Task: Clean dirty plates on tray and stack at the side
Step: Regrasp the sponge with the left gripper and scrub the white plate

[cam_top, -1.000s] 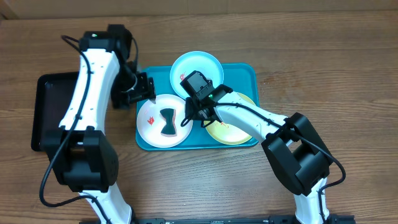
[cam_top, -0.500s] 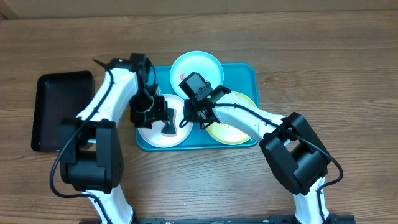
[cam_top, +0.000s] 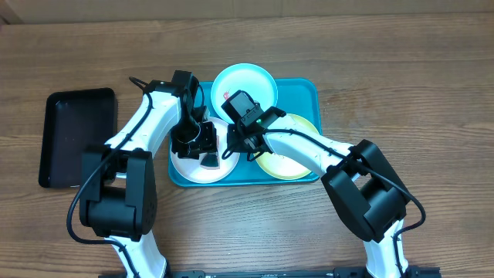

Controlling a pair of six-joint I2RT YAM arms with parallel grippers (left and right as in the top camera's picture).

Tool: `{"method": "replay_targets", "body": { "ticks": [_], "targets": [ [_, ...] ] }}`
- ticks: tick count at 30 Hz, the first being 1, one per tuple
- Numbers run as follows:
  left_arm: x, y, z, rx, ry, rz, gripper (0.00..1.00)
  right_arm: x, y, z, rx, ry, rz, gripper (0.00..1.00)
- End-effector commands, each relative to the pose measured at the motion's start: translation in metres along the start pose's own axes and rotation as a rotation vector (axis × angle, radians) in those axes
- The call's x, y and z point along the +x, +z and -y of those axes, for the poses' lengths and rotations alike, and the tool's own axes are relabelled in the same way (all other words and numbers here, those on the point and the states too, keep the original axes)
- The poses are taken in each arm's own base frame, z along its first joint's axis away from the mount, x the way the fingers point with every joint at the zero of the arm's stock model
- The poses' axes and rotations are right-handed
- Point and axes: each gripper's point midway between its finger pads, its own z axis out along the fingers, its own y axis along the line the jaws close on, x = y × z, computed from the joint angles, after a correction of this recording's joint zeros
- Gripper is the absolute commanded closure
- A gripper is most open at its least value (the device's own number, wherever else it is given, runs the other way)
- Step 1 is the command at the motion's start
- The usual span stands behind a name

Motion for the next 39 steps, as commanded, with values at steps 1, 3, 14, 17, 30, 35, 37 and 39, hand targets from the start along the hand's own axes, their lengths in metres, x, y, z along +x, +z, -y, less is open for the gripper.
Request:
{"method": "replay_targets", "body": {
  "ticks": [1, 3, 14, 17, 30, 35, 37, 39],
  "targets": [
    [0.002, 0.004, 0.002, 0.012, 0.005, -0.013, 0.47, -0.002, 0.000, -0.002, 0.000, 0.001, 0.009, 0.92],
    [0.002, 0.004, 0.003, 0.012, 0.006, -0.012, 0.46, -0.002, 0.000, -0.002, 0.000, 0.001, 0.009, 0.92],
    [-0.004, 0.008, 0.014, 0.012, 0.032, 0.023, 0.44, -0.002, 0.000, -0.003, -0.002, 0.000, 0.010, 0.92],
    [-0.007, 0.009, 0.013, 0.011, 0.028, 0.038, 0.44, -0.002, 0.000, -0.003, -0.002, 0.000, 0.010, 0.92],
    [-0.013, 0.023, -0.008, -0.083, -0.004, 0.085, 0.80, -0.002, 0.000, -0.003, -0.002, 0.000, 0.011, 0.92],
    [-0.018, 0.021, -0.015, -0.117, -0.007, 0.108, 0.90, -0.002, 0.000, -0.003, -0.002, 0.000, 0.011, 0.92],
    [-0.022, 0.018, -0.030, -0.204, -0.012, 0.132, 0.96, -0.002, 0.000, -0.003, -0.002, -0.001, 0.011, 0.92],
    [-0.024, 0.014, -0.047, -0.304, -0.018, 0.150, 0.96, -0.002, 0.000, -0.003, -0.001, -0.004, 0.011, 0.92]
  ]
}}
